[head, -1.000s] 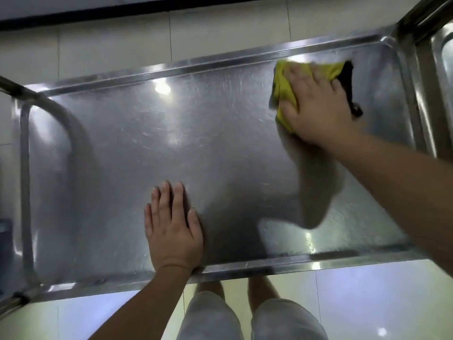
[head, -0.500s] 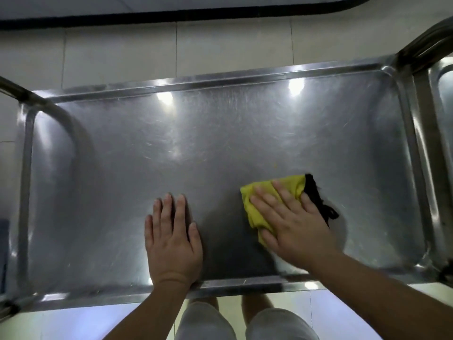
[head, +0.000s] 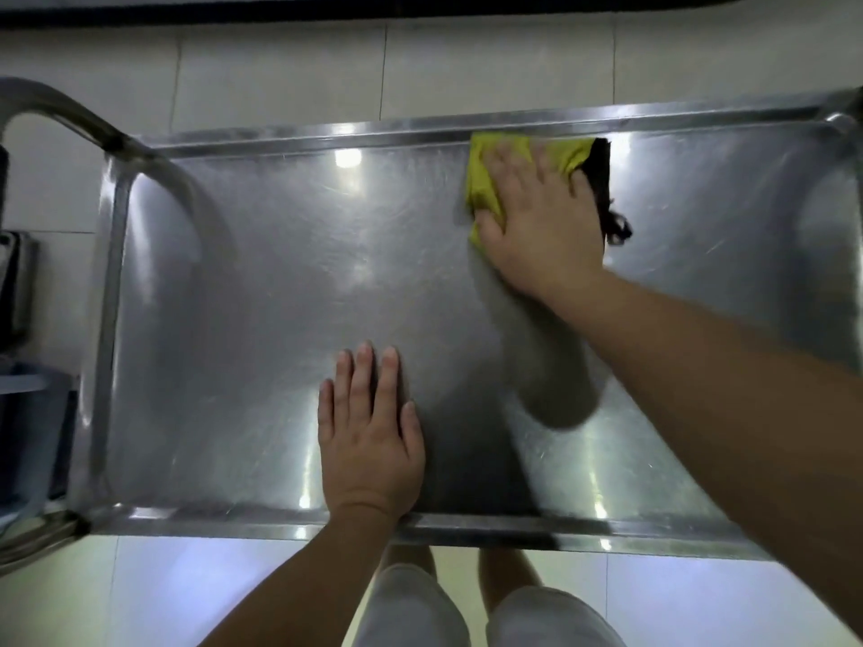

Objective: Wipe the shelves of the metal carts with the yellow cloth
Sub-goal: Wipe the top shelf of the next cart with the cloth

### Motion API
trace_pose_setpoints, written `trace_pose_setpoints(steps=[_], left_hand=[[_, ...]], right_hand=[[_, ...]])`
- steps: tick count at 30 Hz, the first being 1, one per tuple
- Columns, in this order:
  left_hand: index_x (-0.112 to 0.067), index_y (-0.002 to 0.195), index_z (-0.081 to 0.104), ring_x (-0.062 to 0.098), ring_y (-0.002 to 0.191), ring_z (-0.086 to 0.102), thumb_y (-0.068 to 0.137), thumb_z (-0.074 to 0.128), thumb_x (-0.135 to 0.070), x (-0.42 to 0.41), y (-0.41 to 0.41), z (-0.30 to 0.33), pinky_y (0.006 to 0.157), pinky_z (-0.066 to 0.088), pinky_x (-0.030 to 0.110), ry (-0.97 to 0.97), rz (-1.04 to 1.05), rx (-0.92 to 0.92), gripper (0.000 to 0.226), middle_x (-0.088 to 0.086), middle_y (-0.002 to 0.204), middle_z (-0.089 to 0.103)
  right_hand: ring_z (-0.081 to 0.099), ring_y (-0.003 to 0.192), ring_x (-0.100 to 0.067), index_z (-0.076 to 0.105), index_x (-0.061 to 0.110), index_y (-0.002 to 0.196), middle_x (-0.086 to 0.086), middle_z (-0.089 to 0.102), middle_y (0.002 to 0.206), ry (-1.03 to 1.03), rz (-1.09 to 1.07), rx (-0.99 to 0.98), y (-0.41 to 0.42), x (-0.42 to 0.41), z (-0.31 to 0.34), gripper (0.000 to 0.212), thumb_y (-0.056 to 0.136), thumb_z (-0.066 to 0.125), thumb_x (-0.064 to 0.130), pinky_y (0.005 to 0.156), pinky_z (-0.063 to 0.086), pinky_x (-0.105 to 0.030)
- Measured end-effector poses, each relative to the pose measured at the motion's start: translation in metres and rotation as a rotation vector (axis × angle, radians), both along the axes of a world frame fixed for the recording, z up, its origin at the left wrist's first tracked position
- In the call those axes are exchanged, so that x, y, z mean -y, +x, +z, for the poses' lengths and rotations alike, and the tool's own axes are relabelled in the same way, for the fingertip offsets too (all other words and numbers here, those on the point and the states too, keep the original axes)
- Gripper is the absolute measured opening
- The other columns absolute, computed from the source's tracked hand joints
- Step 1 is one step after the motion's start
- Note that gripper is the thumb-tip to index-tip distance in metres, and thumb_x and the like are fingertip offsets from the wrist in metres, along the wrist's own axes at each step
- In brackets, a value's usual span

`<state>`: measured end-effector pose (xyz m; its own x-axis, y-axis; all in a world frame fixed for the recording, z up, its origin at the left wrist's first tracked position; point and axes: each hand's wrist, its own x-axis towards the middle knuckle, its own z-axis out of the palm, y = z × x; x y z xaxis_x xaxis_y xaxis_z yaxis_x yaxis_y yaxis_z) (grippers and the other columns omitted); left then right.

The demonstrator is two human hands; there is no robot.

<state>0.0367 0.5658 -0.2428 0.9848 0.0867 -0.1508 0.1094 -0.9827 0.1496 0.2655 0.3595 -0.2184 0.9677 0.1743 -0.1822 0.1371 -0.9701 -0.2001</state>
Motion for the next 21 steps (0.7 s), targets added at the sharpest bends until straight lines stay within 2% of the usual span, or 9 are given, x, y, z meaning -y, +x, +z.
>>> trace_pose_setpoints(steps=[2,6,10,12,15,18,21], left_hand=[[-0.024,0.166,0.021,0.021,0.161,0.002,0.104,0.035,-0.041,-0.001,0.0,-0.001,0.13,0.007,0.048,0.0,0.003,0.01,0.065,0.003,0.174,0.01],[-0.022,0.165,0.025,0.022,0.161,0.005,0.103,0.034,-0.04,-0.002,0.0,0.0,0.13,0.007,0.048,-0.006,0.002,0.02,0.065,0.005,0.173,0.014],[-0.021,0.165,0.025,0.022,0.161,0.005,0.103,0.033,-0.04,-0.001,0.001,0.0,0.13,0.003,0.046,-0.011,0.012,0.019,0.065,0.004,0.173,0.014],[-0.022,0.165,0.023,0.022,0.161,0.003,0.104,0.033,-0.041,0.0,0.001,-0.001,0.13,0.003,0.046,-0.013,0.016,0.011,0.065,0.004,0.174,0.012],[-0.023,0.166,0.021,0.021,0.161,0.002,0.104,0.032,-0.041,-0.001,0.001,-0.001,0.13,0.005,0.048,-0.007,0.007,0.002,0.065,0.004,0.174,0.01],[-0.024,0.166,0.02,0.021,0.161,0.0,0.105,0.033,-0.041,-0.001,0.0,-0.002,0.13,0.004,0.048,-0.003,0.01,-0.011,0.065,0.003,0.174,0.008],[-0.025,0.166,0.016,0.02,0.161,-0.003,0.106,0.031,-0.042,-0.001,0.0,-0.002,0.13,0.006,0.049,-0.012,0.01,-0.013,0.065,0.001,0.175,0.005]], right_hand=[[0.021,0.157,-0.022,0.03,0.028,0.163,0.006,0.027,0.17,0.014,0.041,0.019,-0.056,-0.01,-0.001,0.07,0.098,0.037,0.055,0.116,0.027,-0.051],[0.015,0.159,-0.018,0.029,0.031,0.163,0.01,0.018,0.172,0.024,0.165,-0.014,-0.198,-0.014,0.0,0.074,0.096,0.05,0.055,0.113,0.031,-0.051],[0.026,0.156,-0.019,0.036,0.033,0.16,0.011,0.022,0.171,-0.01,0.211,-0.093,-0.293,0.01,0.005,0.081,0.087,0.061,0.057,0.104,0.036,-0.05],[0.027,0.156,-0.02,0.037,0.033,0.16,0.011,0.023,0.171,-0.019,0.241,-0.093,-0.289,0.015,0.004,0.081,0.086,0.06,0.057,0.104,0.037,-0.051],[0.024,0.157,-0.02,0.035,0.033,0.161,0.01,0.024,0.17,-0.028,0.307,-0.043,-0.24,0.014,0.0,0.079,0.088,0.054,0.057,0.106,0.036,-0.051],[0.029,0.155,-0.02,0.038,0.031,0.16,0.008,0.031,0.168,-0.04,0.273,0.038,-0.153,0.004,-0.006,0.072,0.092,0.047,0.056,0.108,0.035,-0.051],[0.024,0.157,-0.022,0.032,0.029,0.162,0.006,0.028,0.169,-0.014,0.141,0.007,-0.052,-0.007,-0.006,0.068,0.098,0.037,0.055,0.115,0.029,-0.055]])
